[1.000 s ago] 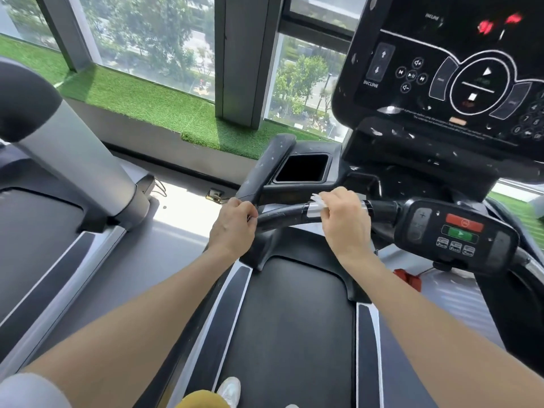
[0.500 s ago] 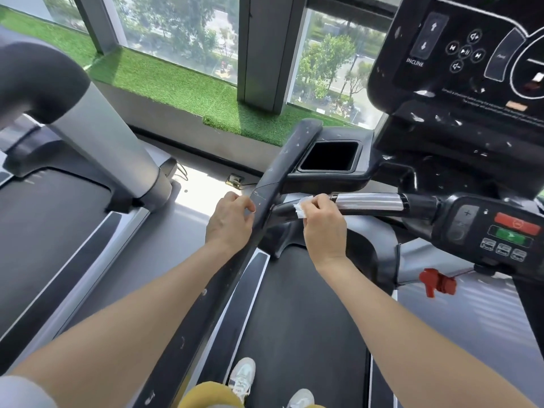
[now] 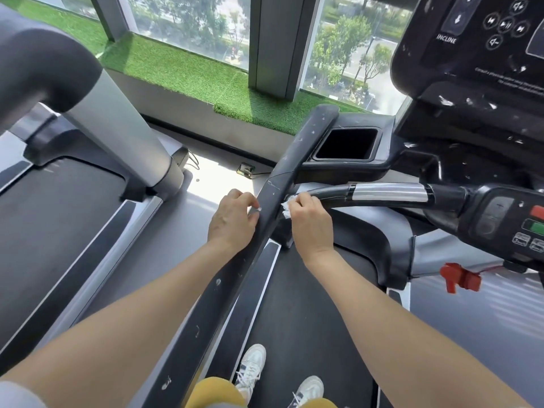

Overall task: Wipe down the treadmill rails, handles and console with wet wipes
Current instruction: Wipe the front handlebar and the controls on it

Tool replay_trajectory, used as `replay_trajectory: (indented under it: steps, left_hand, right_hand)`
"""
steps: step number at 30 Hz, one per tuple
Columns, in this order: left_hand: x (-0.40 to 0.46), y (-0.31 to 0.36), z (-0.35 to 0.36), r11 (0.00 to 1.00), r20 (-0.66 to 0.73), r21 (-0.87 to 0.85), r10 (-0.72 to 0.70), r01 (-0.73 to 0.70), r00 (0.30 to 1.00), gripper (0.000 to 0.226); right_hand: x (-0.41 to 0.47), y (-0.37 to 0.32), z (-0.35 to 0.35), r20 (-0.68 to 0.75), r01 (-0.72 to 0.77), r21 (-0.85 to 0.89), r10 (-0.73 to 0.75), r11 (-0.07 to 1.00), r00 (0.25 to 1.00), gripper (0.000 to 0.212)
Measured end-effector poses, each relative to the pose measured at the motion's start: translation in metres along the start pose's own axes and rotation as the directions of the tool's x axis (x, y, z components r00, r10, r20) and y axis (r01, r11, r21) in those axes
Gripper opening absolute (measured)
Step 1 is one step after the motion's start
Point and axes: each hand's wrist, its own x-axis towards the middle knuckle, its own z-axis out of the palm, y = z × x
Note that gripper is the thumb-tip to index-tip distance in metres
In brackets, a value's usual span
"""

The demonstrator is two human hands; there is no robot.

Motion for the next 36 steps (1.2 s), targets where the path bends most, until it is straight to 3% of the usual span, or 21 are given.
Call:
replay_trajectory:
  steps: [3, 5, 7, 10, 12, 14, 19, 30, 36]
  left_hand:
    - [-0.003, 0.0, 0.0, 1.0, 0.015, -0.001, 0.016, -0.016, 1.0, 0.013]
    - [-0.004, -0.001, -0.001, 1.0, 0.022, -0.008, 0.025, -0.025, 0.999, 0.013]
    - [-0.004, -0.002, -0.003, 0.999, 0.031, -0.016, 0.034, -0.033, 0.999, 0.014]
    - [-0.003, -0.001, -0.002, 0.999, 0.055, -0.026, 0.037, -0.036, 0.998, 0.017]
    - [-0.003, 0.001, 0.001, 0.998, 0.06, -0.035, 0.05, -0.048, 0.997, 0.016]
    - [-0.003, 0.004, 0.003, 0.997, 0.066, -0.039, 0.069, -0.066, 0.995, 0.014]
    - [-0.003, 0.005, 0.005, 0.994, 0.066, -0.043, 0.098, -0.095, 0.993, 0.01]
    - [-0.004, -0.007, 0.006, 0.995, 0.044, -0.066, 0.076, -0.073, 0.996, 0.012]
    - [-0.01, -0.008, 0.004, 0.996, 0.032, -0.058, 0.069, -0.067, 0.997, 0.019]
  right_hand:
    - [-0.004, -0.007, -0.001, 0.205, 0.017, 0.057, -0.029, 0.998, 0.978, 0.021]
    - [-0.014, -0.01, 0.005, 0.349, -0.054, 0.05, 0.034, 0.997, 0.937, 0.019]
    - [-0.025, -0.008, 0.002, 0.259, -0.074, 0.124, 0.04, 0.99, 0.965, 0.022]
    - [-0.029, 0.008, -0.012, -0.008, -0.048, 0.244, 0.051, 0.969, 0.999, 0.019]
    - [-0.019, 0.02, -0.029, -0.131, -0.015, 0.261, 0.051, 0.965, 0.99, 0.02]
    - [-0.01, 0.031, -0.036, -0.182, -0.056, 0.207, 0.095, 0.977, 0.979, 0.034]
    - [-0.021, 0.048, -0.014, -0.175, -0.121, 0.146, 0.146, 0.982, 0.974, 0.036]
    - [-0.017, 0.002, 0.018, -0.006, -0.073, 0.325, 0.079, 0.943, 0.997, 0.036]
    - [-0.019, -0.007, 0.006, 0.23, -0.327, 0.619, 0.232, 0.714, 0.945, 0.036]
